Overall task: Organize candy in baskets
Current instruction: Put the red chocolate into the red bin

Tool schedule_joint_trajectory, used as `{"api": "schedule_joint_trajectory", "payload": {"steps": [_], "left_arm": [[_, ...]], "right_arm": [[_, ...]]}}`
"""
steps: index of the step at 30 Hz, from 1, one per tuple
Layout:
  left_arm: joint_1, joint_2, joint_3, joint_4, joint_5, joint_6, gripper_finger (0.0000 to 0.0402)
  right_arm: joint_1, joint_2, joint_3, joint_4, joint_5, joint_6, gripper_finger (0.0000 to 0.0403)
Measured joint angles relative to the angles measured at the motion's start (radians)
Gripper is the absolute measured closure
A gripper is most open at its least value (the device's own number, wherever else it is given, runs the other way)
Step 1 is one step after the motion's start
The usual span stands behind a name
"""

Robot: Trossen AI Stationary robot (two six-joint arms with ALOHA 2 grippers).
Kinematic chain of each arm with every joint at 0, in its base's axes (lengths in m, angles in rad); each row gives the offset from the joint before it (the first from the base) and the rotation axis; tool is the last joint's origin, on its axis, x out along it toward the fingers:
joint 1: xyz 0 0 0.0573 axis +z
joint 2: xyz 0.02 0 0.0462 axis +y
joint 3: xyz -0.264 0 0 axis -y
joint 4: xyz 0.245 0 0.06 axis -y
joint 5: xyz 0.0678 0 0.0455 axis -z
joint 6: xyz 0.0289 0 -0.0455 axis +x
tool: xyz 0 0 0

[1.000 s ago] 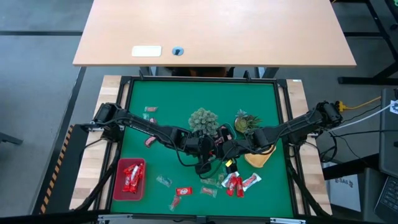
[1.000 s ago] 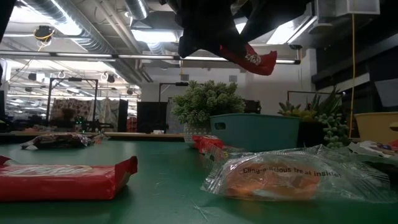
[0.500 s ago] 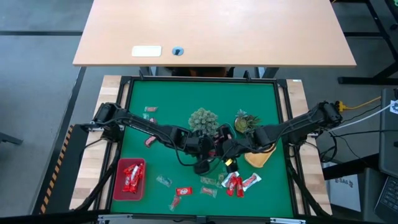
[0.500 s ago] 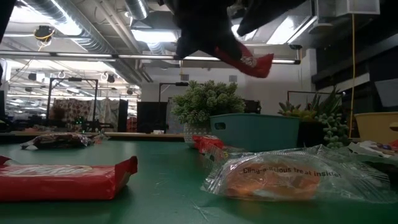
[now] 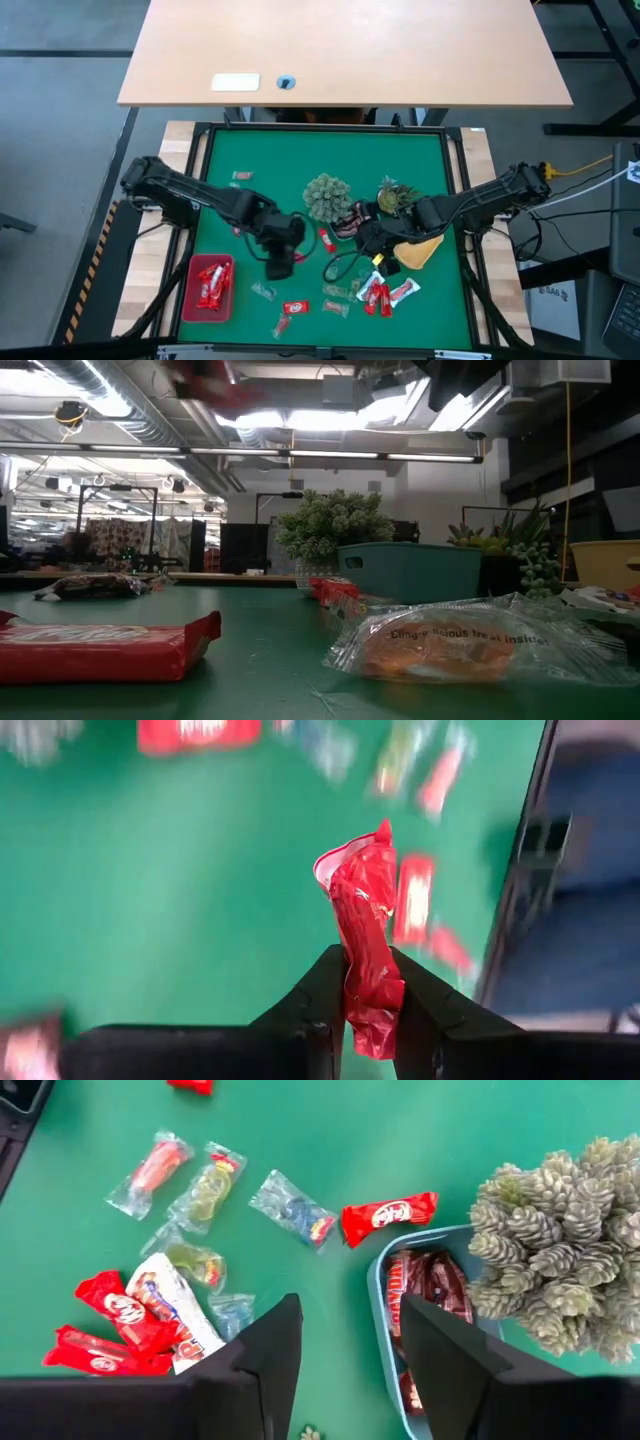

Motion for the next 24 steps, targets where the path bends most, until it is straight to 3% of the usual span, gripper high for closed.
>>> {"api": "schedule_joint_trajectory", "payload": {"steps": [11,24], "left_arm": [[-0.185,-0.06,-0.001,-0.459,0.029,-0.256,0.0351],[-0.442,-0.058,-0.002,-0.518,0.015,-0.579,0.0351]], "right_arm": [[0.0,0.0,0.0,-0.01,0.001,0.0,0.0233],[0.0,0.0,0.0,-0.01,0.002,0.0,0.0233]]}}
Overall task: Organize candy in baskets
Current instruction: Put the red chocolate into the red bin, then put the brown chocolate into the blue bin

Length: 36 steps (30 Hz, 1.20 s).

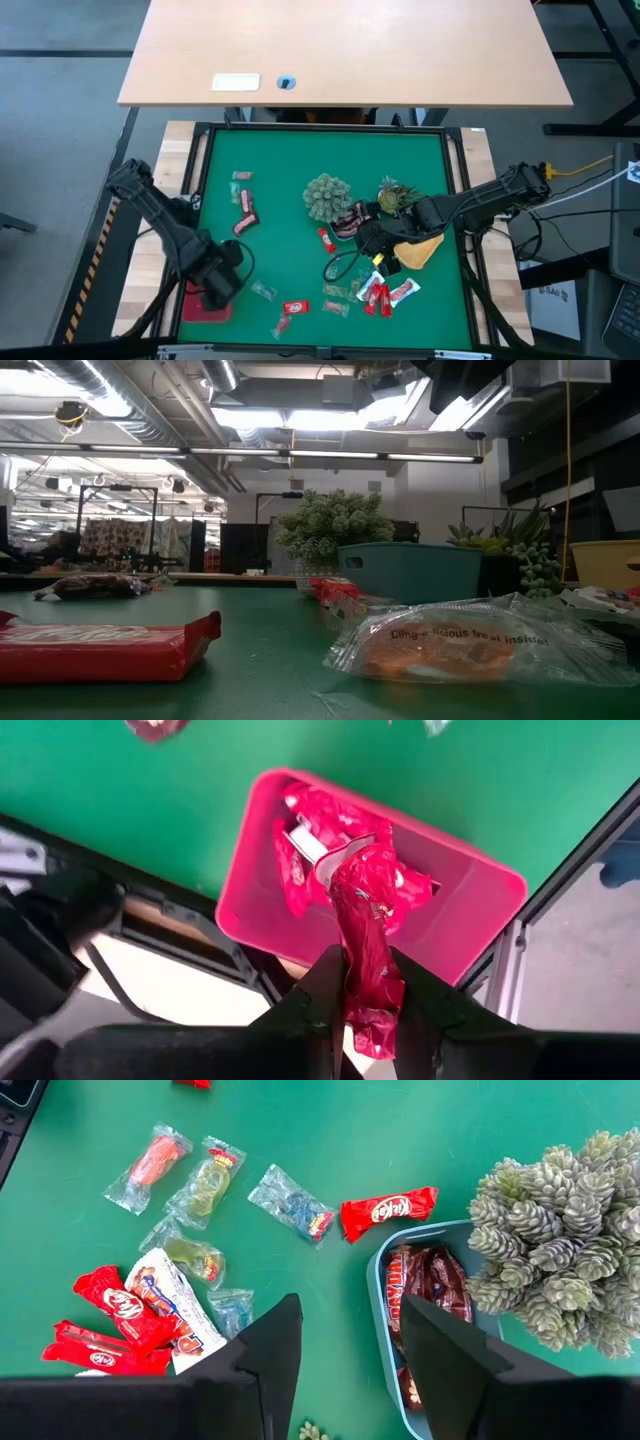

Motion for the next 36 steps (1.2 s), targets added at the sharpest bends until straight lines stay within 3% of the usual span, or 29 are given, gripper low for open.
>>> {"api": "schedule_joint_trajectory", "payload": {"steps": [6,14,17,20,24,27,32,36], "left_arm": [[-0.064,0.0,0.0,-0.005,0.001,-0.146,0.033],[-0.096,0.0,-0.035,-0.006,-0.06,-0.259,0.0267],[-0.095,0.0,-0.073,-0.004,-0.123,-0.259,0.0242],[-0.076,0.0,-0.119,-0.003,-0.263,-0.253,0.0219],[-0.002,0.001,-0.185,0.006,-0.447,-0.269,0.02],[0.093,0.001,-0.241,0.042,-0.498,-0.29,0.0196],[0.27,0.001,-0.354,0.178,-0.483,-0.158,0.0196],[0.395,0.001,-0.435,0.37,-0.389,0.058,0.0196]], "right_arm": [[0.0,0.0,0.0,-0.004,0.0,0.0,0.0233],[0.0,0.0,0.0,-0.006,0.0,-0.004,0.0233],[0.0,0.0,0.0,-0.007,0.0,-0.006,0.0233],[0.0,0.0,0.0,-0.009,0.0,-0.006,0.0233],[0.0,0.0,0.0,-0.011,0.0,-0.007,0.0233],[0.0,0.0,0.0,-0.011,0.0,-0.008,0.0233],[0.0,0.0,-0.001,-0.016,0.0,-0.008,0.0233],[0.0,0.0,-0.001,-0.031,0.0,-0.011,0.0233]]}}
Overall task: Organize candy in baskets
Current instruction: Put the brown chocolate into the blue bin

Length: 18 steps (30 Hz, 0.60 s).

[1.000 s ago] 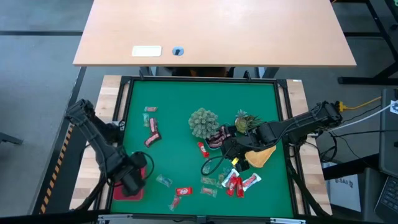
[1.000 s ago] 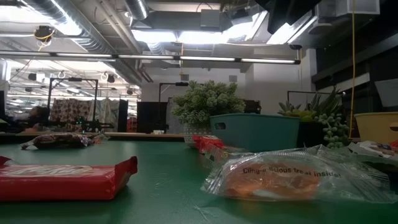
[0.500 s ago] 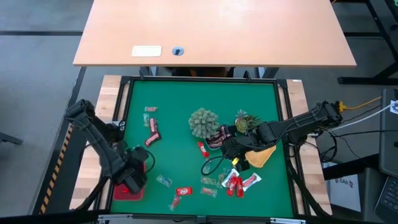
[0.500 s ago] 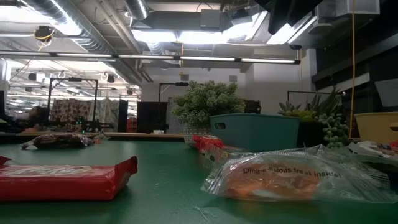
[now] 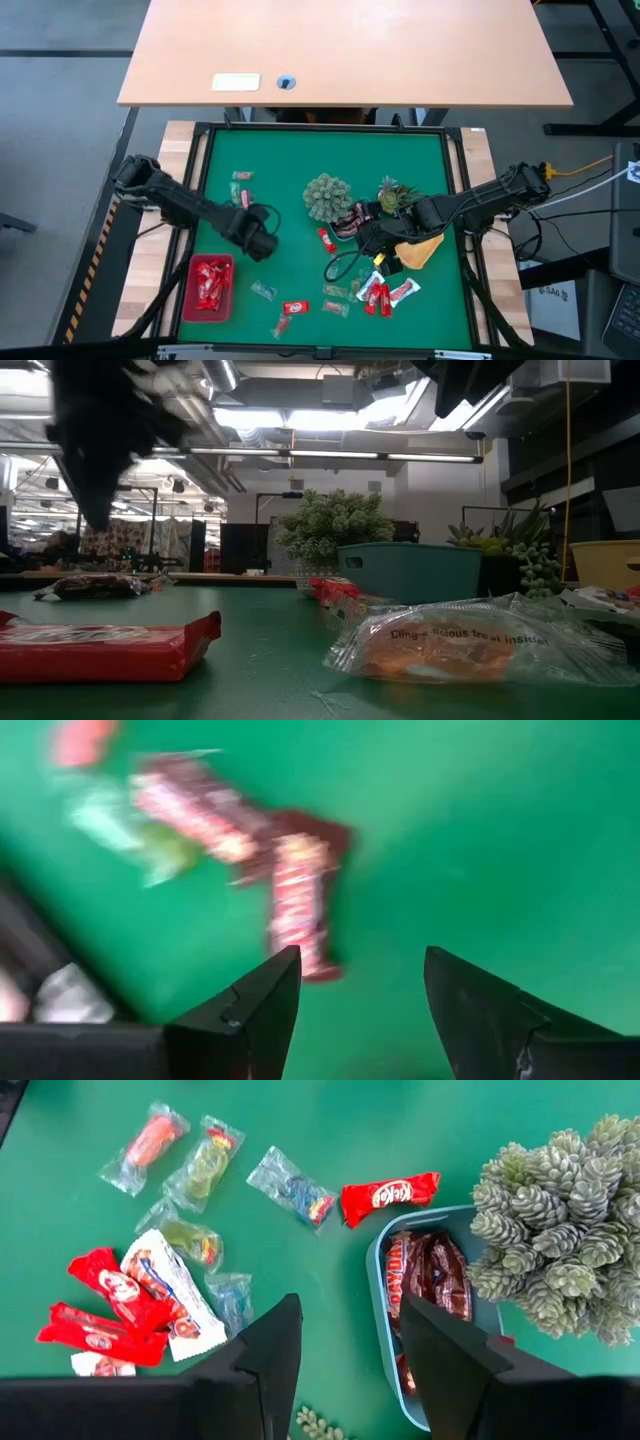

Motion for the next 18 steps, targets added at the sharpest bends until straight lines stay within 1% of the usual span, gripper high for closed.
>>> {"api": "schedule_joint_trajectory", "payload": {"steps": [2,5,10,18], "left_arm": [[0.053,0.0,-0.035,0.073,0.054,0.104,0.0196],[0.122,0.0,-0.079,0.108,0.086,0.18,0.0195],[0.201,0.0,-0.146,0.108,0.107,0.233,0.0195],[0.242,0.0,-0.253,0.204,0.152,0.279,0.0195]], "right_arm": [[0.0,0.0,0.0,-0.008,0.0,-0.02,0.0233],[0.0,0.0,0.0,-0.01,0.0,-0.037,0.0233],[0.0,0.0,0.0,-0.01,0.0,-0.044,0.0233],[0.0,0.0,0.0,-0.01,0.0,-0.045,0.0233]]}}
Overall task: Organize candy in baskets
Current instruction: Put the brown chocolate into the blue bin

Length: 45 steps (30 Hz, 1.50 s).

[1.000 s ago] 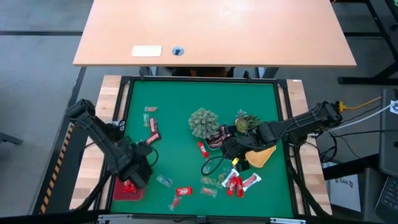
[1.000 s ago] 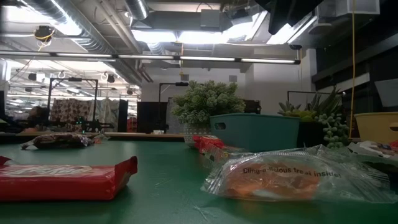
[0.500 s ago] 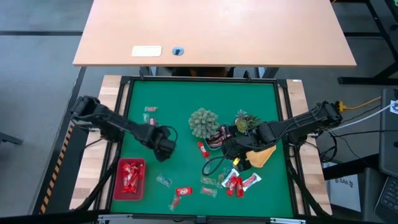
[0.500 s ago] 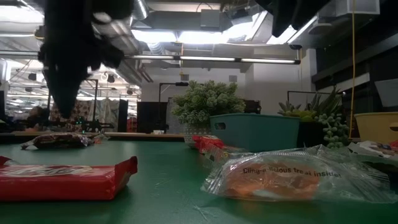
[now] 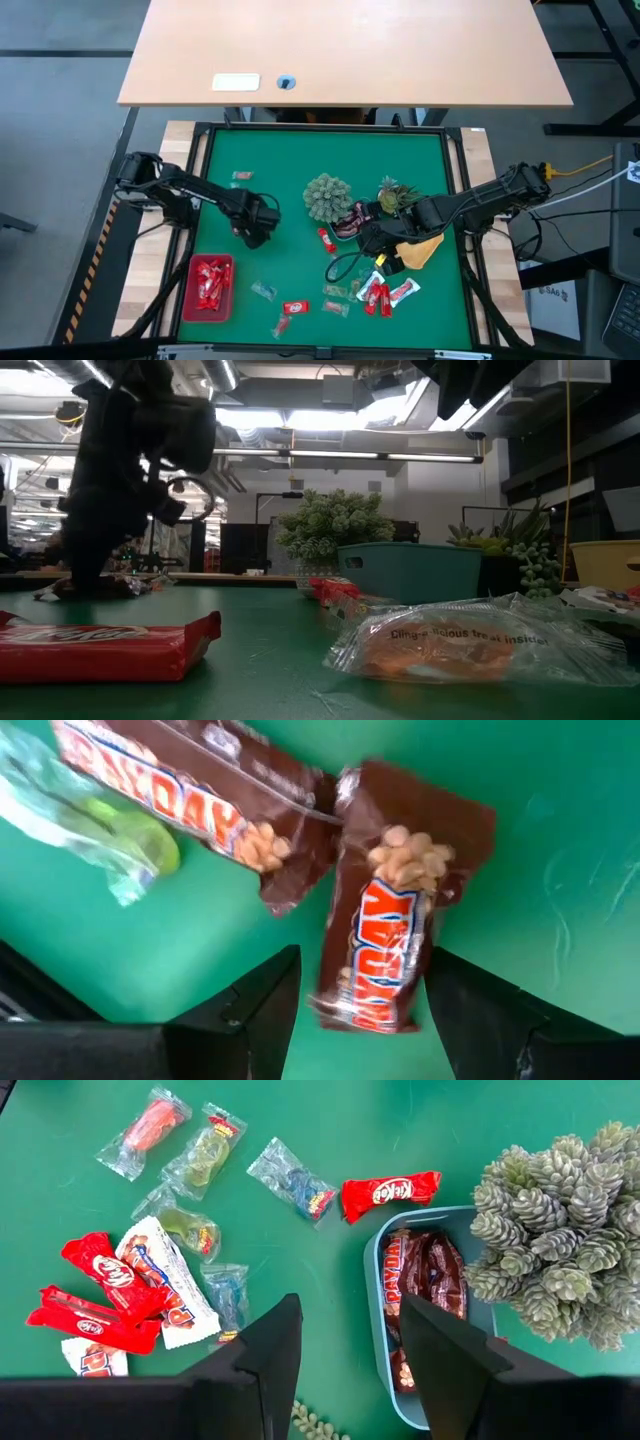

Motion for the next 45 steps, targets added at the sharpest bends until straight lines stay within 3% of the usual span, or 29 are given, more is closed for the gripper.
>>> {"api": "schedule_joint_trajectory", "payload": {"steps": [11,24,34,45], "left_arm": [[0.001,-0.001,-0.019,0.017,-0.017,0.001,0.0198],[0.001,0.0,-0.009,0.107,0.004,-0.051,0.0309],[0.001,0.0,0.109,0.196,0.038,-0.072,0.0321],[-0.001,0.0,0.231,0.647,0.074,-0.046,0.0321]], "right_arm": [[0.0,0.0,0.0,0.001,0.0,0.0,0.0233],[0.0,0.0,0.0,0.038,0.0,0.0,0.0233],[0.0,0.0,0.0,0.069,0.0,0.0,0.0233],[0.0,0.0,0.0,0.227,0.03,-0.082,0.0233]]}}
